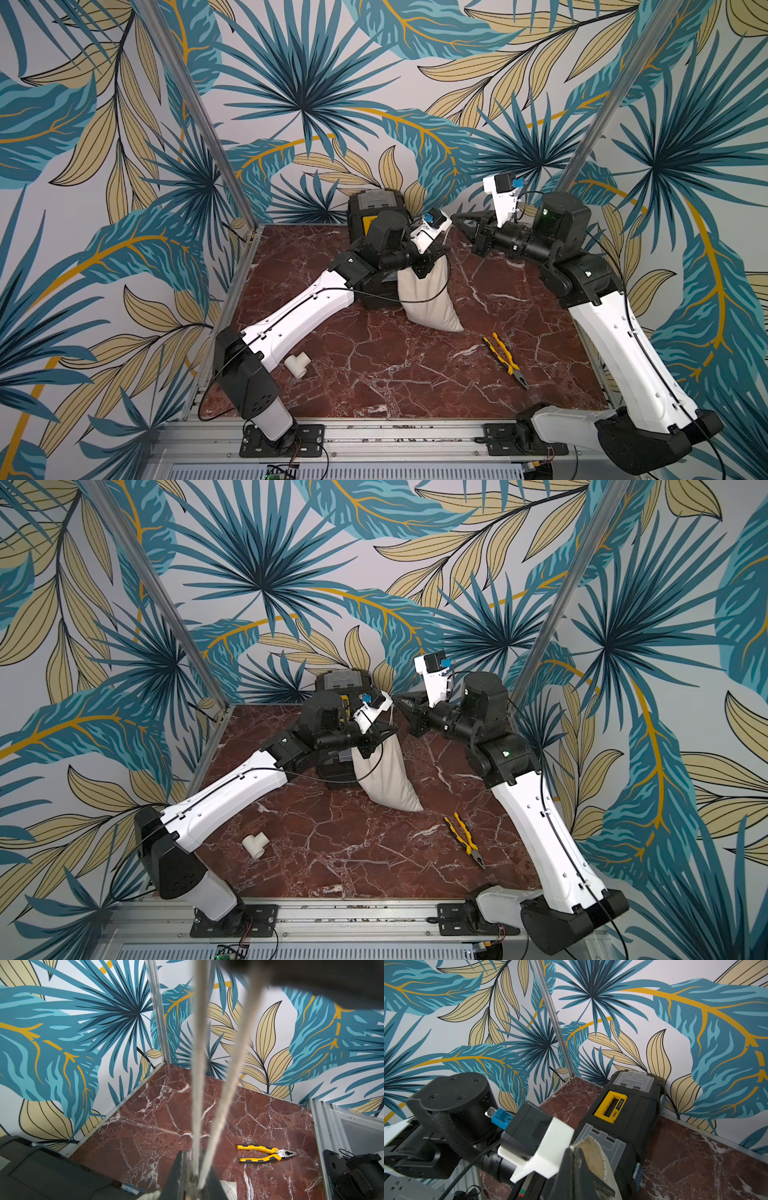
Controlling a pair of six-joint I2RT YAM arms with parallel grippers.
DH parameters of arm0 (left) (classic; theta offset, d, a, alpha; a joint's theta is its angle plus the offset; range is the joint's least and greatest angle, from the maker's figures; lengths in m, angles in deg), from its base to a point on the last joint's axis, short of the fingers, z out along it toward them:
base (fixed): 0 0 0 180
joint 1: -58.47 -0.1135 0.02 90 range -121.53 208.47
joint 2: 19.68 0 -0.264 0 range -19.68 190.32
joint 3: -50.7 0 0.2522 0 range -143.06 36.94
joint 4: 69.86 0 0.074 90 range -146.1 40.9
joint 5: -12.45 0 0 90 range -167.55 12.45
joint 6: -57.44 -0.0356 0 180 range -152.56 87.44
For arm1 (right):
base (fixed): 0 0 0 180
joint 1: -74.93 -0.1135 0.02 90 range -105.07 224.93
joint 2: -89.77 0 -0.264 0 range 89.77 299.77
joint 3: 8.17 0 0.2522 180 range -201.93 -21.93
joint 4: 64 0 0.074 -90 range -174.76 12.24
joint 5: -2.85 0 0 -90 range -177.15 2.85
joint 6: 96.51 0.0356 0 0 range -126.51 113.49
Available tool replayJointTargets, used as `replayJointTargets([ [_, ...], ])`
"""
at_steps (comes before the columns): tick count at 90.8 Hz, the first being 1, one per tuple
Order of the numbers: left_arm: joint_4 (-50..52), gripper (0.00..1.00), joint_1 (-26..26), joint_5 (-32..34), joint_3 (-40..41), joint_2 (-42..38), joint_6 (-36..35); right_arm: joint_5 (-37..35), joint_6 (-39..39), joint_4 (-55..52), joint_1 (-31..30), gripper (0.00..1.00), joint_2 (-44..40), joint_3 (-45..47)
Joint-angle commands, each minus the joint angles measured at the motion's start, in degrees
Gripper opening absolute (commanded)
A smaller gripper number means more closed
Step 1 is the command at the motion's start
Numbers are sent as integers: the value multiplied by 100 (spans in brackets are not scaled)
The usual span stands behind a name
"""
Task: Close the soil bag
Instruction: Frap the soil bag at the center of the board.
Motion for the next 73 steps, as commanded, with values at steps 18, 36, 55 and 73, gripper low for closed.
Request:
replayJointTargets([
  [18,357,18,131,722,396,-166,-318,168,202,917,-34,0,-101,-286],
  [36,502,18,167,1056,453,-220,-477,129,201,920,-27,0,-92,-488],
  [55,562,18,169,1086,622,-242,-566,7,116,853,-25,0,-92,-690],
  [73,560,18,166,1141,843,-321,-572,-70,46,733,-8,0,-47,-955],
])
